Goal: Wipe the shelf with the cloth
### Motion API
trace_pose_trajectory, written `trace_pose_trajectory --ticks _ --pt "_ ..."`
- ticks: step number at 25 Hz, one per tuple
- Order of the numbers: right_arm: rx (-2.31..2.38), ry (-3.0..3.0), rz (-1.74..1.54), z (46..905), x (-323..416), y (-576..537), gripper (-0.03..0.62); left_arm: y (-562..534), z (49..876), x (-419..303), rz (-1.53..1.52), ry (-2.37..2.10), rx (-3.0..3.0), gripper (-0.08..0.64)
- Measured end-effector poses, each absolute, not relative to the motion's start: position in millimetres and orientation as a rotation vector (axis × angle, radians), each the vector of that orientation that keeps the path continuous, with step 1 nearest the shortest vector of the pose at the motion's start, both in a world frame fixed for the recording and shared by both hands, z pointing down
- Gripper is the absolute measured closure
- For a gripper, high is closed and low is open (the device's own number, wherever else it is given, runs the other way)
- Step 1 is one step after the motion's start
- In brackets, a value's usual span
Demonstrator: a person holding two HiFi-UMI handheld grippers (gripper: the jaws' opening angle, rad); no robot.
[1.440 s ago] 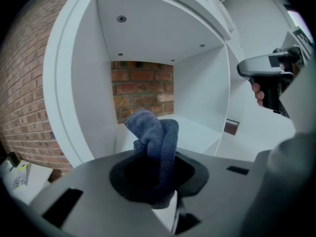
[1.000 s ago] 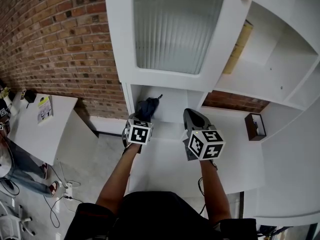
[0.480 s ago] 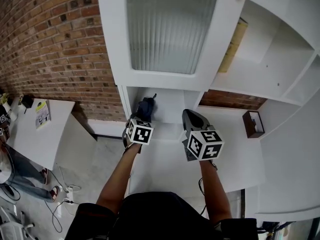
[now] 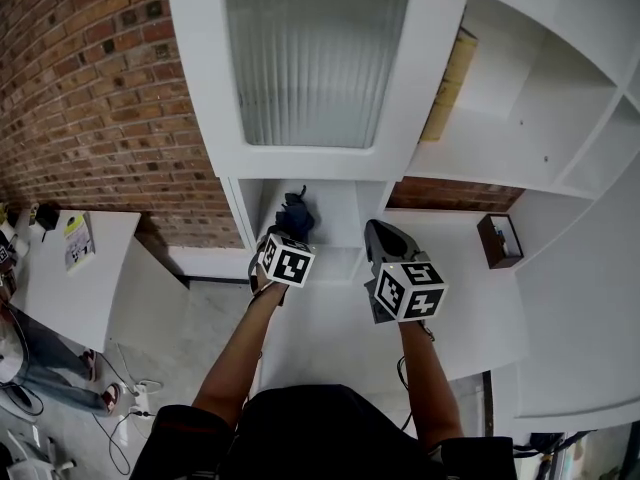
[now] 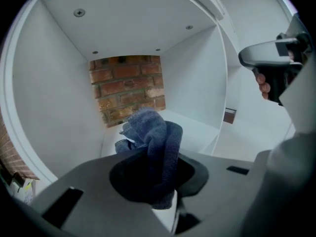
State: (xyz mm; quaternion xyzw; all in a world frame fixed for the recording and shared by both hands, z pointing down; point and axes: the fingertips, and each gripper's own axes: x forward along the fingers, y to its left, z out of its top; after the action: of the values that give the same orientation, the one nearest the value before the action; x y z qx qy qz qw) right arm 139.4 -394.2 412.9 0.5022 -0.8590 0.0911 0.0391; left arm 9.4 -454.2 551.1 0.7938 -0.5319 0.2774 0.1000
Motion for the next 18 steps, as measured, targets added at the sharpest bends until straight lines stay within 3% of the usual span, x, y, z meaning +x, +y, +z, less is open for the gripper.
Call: trace_pose_trajectory --ticks 18 --pt "1.673 -2.557 0.312 421 179 -384 0.575 -465 556 67 0.882 -1.387 2.445 0.489"
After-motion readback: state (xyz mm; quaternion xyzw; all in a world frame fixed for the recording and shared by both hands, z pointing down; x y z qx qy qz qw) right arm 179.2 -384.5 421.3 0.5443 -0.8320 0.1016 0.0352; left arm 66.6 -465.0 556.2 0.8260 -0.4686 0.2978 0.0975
